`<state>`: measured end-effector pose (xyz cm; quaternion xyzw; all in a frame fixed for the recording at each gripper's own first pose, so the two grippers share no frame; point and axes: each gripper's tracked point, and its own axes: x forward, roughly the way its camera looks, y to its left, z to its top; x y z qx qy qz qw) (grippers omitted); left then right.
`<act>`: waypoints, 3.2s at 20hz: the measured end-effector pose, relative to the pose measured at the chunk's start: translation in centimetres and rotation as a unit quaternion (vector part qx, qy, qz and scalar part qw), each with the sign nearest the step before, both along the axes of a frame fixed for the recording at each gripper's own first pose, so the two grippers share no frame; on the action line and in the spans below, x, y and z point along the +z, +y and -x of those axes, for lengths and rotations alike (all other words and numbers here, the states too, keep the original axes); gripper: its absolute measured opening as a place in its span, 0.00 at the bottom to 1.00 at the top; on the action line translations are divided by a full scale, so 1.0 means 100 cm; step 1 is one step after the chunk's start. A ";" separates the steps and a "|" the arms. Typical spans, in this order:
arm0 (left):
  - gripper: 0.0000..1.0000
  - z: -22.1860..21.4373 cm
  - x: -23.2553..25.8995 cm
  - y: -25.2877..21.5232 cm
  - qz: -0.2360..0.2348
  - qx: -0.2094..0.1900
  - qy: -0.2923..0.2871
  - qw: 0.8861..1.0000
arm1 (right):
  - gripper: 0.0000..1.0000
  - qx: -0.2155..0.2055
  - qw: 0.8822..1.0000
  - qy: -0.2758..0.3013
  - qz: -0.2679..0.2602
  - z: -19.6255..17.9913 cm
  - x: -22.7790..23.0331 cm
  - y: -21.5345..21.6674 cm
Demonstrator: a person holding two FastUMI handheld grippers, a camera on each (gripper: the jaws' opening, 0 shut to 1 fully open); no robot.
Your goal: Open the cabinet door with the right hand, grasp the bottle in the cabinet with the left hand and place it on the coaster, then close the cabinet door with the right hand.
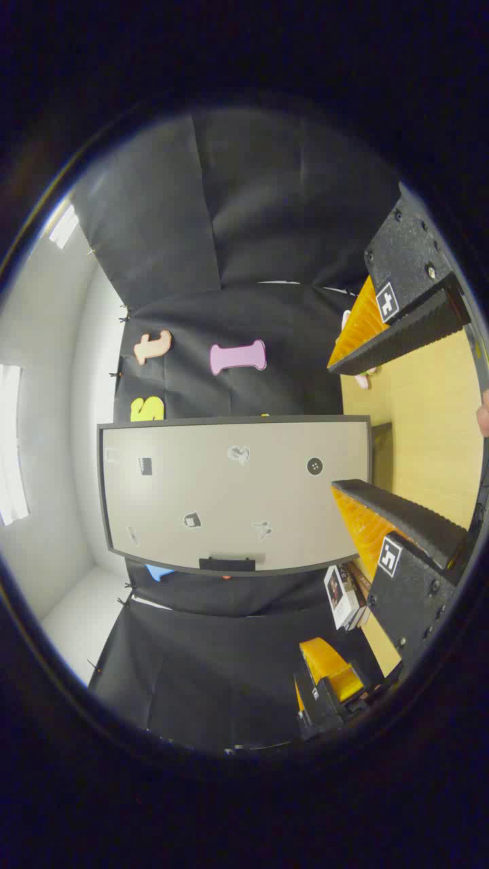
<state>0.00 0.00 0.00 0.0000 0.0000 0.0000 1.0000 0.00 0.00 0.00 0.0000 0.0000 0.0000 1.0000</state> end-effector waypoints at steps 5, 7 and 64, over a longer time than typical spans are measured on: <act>0.94 0.000 0.002 -0.005 -0.001 -0.006 -0.002 1.000 | 0.95 -0.003 1.000 -0.004 -0.001 0.001 0.004 -0.005; 0.94 0.001 0.004 -0.005 -0.004 -0.006 -0.007 1.000 | 0.95 -0.003 1.000 -0.007 -0.003 0.000 0.006 -0.006; 0.94 0.014 0.003 0.031 -0.005 0.008 0.003 1.000 | 0.75 0.200 0.976 0.010 0.084 -0.310 0.104 0.331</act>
